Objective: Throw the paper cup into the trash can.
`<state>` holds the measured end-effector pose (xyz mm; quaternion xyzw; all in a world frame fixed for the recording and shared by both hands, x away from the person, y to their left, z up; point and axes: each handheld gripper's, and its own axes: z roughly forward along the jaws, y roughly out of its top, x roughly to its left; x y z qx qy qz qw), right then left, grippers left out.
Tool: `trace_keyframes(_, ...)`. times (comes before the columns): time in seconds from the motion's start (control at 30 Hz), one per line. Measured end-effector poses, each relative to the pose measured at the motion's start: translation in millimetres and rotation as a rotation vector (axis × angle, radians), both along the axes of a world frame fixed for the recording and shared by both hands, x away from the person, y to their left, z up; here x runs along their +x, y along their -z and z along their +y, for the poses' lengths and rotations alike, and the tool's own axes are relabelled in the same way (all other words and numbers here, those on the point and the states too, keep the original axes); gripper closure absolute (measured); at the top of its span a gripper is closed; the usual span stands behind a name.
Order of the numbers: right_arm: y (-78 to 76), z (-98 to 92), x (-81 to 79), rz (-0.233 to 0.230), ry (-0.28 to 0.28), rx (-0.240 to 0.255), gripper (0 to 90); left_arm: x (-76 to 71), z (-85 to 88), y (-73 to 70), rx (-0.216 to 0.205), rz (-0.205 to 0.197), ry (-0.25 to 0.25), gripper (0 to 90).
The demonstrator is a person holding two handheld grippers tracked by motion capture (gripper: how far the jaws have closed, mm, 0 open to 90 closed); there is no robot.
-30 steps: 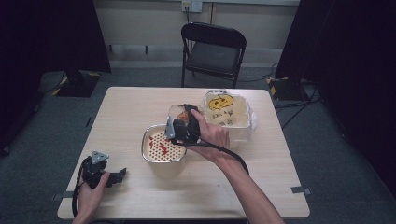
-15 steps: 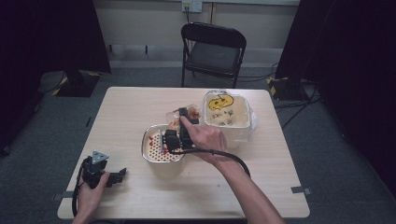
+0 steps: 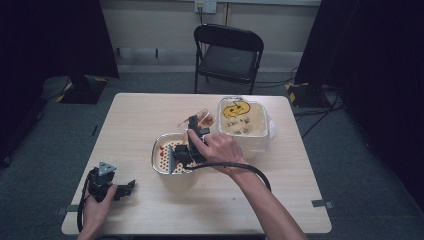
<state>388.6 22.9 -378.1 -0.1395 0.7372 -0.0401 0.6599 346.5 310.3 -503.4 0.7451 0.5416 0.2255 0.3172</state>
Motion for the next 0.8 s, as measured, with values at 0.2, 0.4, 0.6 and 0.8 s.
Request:
trace_keyframes(0.2,1.6,2.2,-3.9,-0.095,0.004,-0.120,47.6,0.0,0.0,0.0,0.000,0.000,0.000,0.0)
trace_keyframes(0.4,1.6,1.7,-4.3,-0.146,0.004,-0.199,47.6,0.0,0.0,0.0,0.000,0.000,0.000,0.0)
trace_keyframes(0.6,4.8,0.2,-5.6,-0.178,-0.005,-0.273,47.7,0.0,0.0,0.0,0.000,0.000,0.000,0.0)
trace_keyframes(0.8,0.6,-0.3,-9.2,-0.230,-0.022,-0.344,47.9,0.0,-0.1,0.1,-0.001,0.000,-0.001,0.0)
